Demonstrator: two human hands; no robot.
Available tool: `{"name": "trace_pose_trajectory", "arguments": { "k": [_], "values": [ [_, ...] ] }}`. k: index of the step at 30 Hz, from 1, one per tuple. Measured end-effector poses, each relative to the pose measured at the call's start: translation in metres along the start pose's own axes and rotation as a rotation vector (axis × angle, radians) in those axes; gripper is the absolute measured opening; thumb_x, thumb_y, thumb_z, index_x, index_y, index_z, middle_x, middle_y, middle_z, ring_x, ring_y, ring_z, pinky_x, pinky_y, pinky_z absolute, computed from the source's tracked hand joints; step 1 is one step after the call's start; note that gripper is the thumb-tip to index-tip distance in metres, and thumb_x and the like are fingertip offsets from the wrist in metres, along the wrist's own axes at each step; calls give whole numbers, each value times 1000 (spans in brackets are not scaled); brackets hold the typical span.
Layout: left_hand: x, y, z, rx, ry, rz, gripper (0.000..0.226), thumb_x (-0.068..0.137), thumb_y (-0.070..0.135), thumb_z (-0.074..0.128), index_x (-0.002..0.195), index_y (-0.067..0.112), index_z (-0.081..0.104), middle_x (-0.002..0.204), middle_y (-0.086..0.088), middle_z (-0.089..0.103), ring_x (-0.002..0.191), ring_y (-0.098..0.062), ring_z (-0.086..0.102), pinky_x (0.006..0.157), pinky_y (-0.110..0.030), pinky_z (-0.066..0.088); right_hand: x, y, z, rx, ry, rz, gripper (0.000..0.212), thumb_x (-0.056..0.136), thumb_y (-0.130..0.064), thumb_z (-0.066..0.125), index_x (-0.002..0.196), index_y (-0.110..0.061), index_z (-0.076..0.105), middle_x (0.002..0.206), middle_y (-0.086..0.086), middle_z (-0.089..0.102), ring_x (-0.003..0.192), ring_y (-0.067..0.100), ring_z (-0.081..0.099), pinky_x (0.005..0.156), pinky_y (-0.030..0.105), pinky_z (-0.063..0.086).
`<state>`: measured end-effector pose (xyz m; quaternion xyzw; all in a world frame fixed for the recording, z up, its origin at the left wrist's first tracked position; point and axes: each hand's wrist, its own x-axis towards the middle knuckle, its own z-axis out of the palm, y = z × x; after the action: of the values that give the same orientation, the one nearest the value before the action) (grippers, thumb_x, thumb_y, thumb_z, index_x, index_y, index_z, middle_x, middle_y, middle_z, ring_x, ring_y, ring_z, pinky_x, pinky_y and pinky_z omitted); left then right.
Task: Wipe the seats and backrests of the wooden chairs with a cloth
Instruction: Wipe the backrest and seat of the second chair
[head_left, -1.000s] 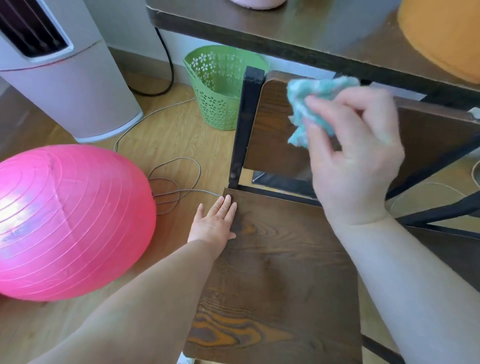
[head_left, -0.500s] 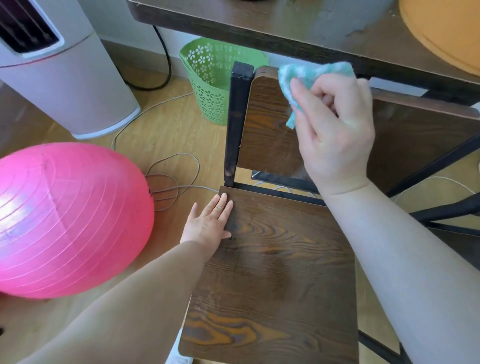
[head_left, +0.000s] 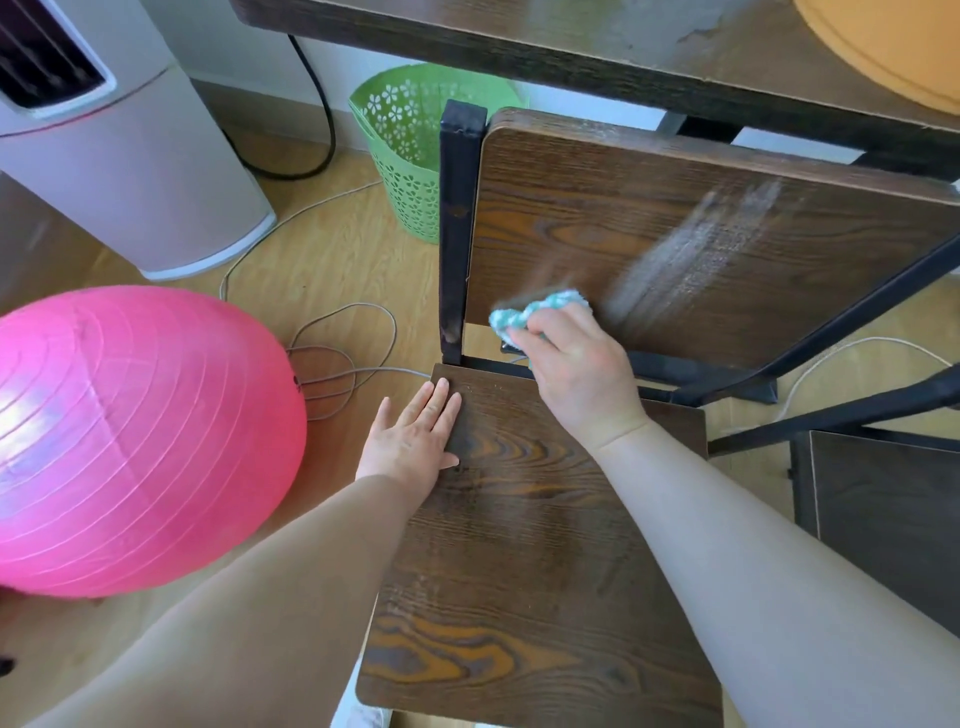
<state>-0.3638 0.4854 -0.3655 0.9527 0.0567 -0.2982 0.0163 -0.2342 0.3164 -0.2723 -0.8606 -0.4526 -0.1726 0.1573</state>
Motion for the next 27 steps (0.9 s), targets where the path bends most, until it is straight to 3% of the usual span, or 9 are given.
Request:
{"name": "trace_pose_trajectory", "arguments": {
  "k": [2,5,7,10,15,18,22,27],
  "values": [
    [0,-1,-1,-1,-4,-5,76,103,54,30,154,27,-20,161,8,-27,149,-11,-22,123,-51,2,-4,1,3,25,-74,12,24,88,-6,50,101,-6,71,91,7,61,91,23,48,55,37,53],
    [-3,0,-2,-5,-16,-18,76,103,53,32,155,27,-18,162,9,-26,150,-11,-21,123,-51,2,-14,-3,-2,59,-181,26,22,79,3,69,99,-5,71,91,7,59,93,24,50,52,37,53],
    [-3,3,-4,6,-22,-27,77,103,51,34,156,26,-16,163,7,-24,150,-12,-19,123,-50,1,-19,-6,-15,84,-170,61,23,79,4,70,100,-5,71,91,7,59,91,27,52,51,39,53],
    [-1,8,-12,-6,-39,-38,78,104,47,39,157,24,-14,164,2,-20,151,-16,-18,123,-49,1,-16,-6,-46,121,-21,107,19,84,4,64,101,-3,71,90,8,58,85,26,48,55,41,52],
    [0,32,-28,-36,-20,40,81,103,41,45,156,27,-15,164,-1,-21,152,-21,-17,124,-47,3,3,2,-107,96,279,162,17,90,-1,63,104,-2,74,90,12,62,84,25,50,73,24,43],
    [3,48,-34,-97,-23,43,86,101,42,49,155,31,-16,163,-2,-24,151,-26,-17,124,-50,7,19,13,-131,74,399,181,15,89,-2,67,103,-2,74,90,16,64,85,29,56,77,24,43],
    [12,58,-31,-103,-82,3,96,97,44,58,154,35,-19,162,-2,-27,150,-31,-20,122,-55,8,34,36,-140,27,460,180,16,91,-4,65,104,-3,74,91,16,63,83,31,57,78,23,42],
    [19,65,-33,-104,-111,-20,97,96,40,61,156,33,-14,163,-1,-24,150,-32,-21,122,-57,6,33,50,-126,3,456,167,19,94,-8,64,110,-3,72,95,16,64,87,27,56,85,10,35]
  ]
}}
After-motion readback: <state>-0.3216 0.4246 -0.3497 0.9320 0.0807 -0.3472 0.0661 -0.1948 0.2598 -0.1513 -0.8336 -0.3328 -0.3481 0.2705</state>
